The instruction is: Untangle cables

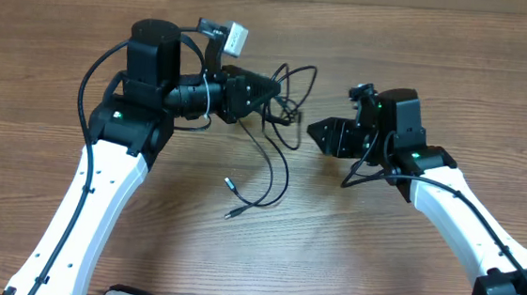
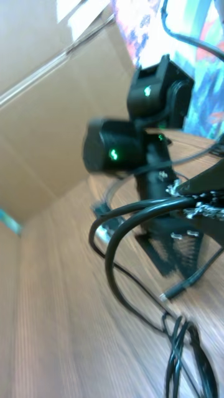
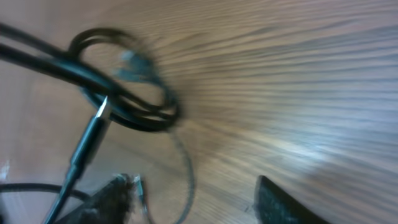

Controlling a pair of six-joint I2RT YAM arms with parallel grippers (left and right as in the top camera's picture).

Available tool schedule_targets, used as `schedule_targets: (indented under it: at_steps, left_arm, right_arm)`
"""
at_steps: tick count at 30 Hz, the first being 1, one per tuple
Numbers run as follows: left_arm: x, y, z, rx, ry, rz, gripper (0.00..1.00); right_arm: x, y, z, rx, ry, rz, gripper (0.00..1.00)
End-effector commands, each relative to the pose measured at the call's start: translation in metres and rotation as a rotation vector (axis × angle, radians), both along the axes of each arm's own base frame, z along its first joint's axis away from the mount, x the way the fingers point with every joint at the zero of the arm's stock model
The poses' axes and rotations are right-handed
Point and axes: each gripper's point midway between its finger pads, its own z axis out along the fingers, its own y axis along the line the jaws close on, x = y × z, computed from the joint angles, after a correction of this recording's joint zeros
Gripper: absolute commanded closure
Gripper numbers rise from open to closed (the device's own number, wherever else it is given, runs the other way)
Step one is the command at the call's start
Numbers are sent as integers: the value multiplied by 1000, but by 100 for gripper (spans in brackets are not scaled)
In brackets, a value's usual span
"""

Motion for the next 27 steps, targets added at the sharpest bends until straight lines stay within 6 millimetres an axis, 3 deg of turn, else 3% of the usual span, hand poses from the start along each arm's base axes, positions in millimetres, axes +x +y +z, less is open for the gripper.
schedule_targets:
  at_steps: [1,5,7,11,13,16,17,18,19,27]
  left_arm:
    - [-24,-12,42,-103,-77,-140,96]
    - [-31,-15,59,-163,-89,-191,96]
    - [-33,-16,63,-175,-89,-204,96]
    - [-32,-15,61,-170,-77,-197,96]
    - [-31,-15,59,-162,-85,-189,96]
    - [-29,-15,57,-156,-75,-174,96]
    - [-29,-15,57,-156,-75,-174,96]
    - [-29,-15,57,-156,-75,-175,96]
    - [-29,-15,57,-156,-75,-175,96]
    - [-29,-15,55,-155,-67,-175,96]
  right_arm:
    - [-9,25,16,22,-95,173,24]
    - [5,20,16,-47,-157,122,25]
    - [12,18,20,-60,-190,100,36]
    - [20,18,27,-59,-234,87,79]
    - [21,18,28,-57,-239,87,96]
    - [20,18,26,-59,-232,87,96]
    - [20,17,26,-63,-232,84,88]
    - [21,16,25,-71,-234,75,68]
    - [23,13,25,-84,-237,63,59]
    - [40,7,35,-113,-315,4,48]
